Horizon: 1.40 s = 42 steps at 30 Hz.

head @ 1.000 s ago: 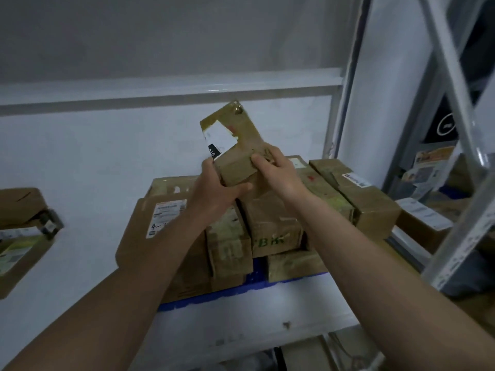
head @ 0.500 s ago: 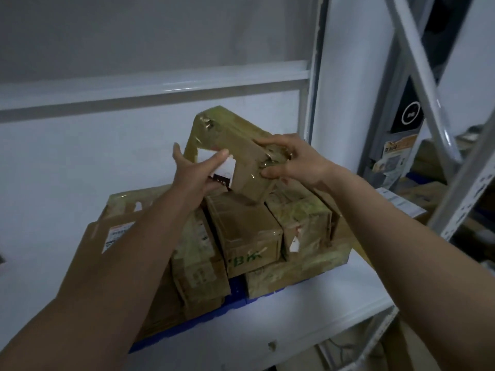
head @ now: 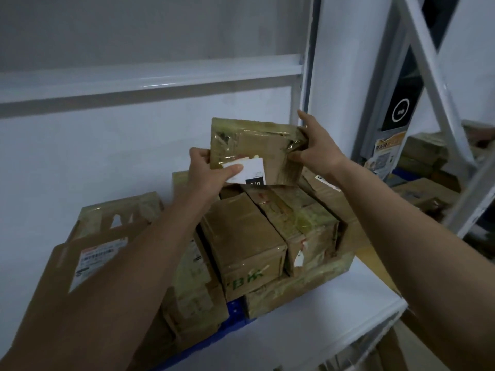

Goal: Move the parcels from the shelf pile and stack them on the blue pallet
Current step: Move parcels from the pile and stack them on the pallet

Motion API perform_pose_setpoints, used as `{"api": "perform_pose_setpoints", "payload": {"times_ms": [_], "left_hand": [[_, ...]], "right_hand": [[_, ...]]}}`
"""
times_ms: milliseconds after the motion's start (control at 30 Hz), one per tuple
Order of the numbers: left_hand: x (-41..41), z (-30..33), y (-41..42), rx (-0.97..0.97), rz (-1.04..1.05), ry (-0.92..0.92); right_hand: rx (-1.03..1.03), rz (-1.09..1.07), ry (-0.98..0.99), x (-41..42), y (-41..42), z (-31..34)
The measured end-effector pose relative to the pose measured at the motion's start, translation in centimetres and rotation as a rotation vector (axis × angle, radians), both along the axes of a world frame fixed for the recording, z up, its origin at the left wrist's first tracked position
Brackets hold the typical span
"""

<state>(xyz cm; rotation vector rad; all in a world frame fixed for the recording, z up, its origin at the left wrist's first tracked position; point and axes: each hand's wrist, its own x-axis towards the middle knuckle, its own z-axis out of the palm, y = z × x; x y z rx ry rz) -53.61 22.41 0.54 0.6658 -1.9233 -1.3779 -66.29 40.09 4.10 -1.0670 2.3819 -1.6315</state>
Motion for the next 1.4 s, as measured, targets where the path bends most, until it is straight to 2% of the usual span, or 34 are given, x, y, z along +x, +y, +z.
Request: {"api": "perform_pose_setpoints", "payload": {"times_ms": [167,467,733,900,1067,1233,1333,1400], "left_hand": [[-3.1,0.4,1.3,-0.119,-0.007,-0.119],[-7.6,1.1,3.0,-0.285,0.03,-0.247],[-8.6,-0.3,4.8,-0.191,0.059,-0.259],[-9.1,-0.8,5.6,-0.198,0.084,-0.262],[-9.3,-1.0,5.3,-0.173,0.082,-0.245],[-9.3,-1.3,5.3,-0.179,0.083,-0.314],[-8.9,-0.7,5.1,-0.19,0.087,-0.353],[-8.5,0.2,5.0,-0.197,0.101,-0.371]], "right_hand": [[-0.115,-0.083,0.051,-2.5,-0.3,1.0],[0.007,-0.069,-0.013,-8.0,-0.3,-0.9],[-0.02,-0.08,-0.099,-10.4,0.1,-2.1],[-0.001,-0.078,-0.148,-11.2,0.7,-2.4],[0.026,-0.055,-0.116,-11.4,1.0,-2.9],[0.055,-0.016,-0.096,-11.4,1.2,-2.6],[0.125,0.009,-0.094,-11.4,1.5,-2.1],[0.203,-0.026,-0.011,-11.1,1.7,-1.5]]}}
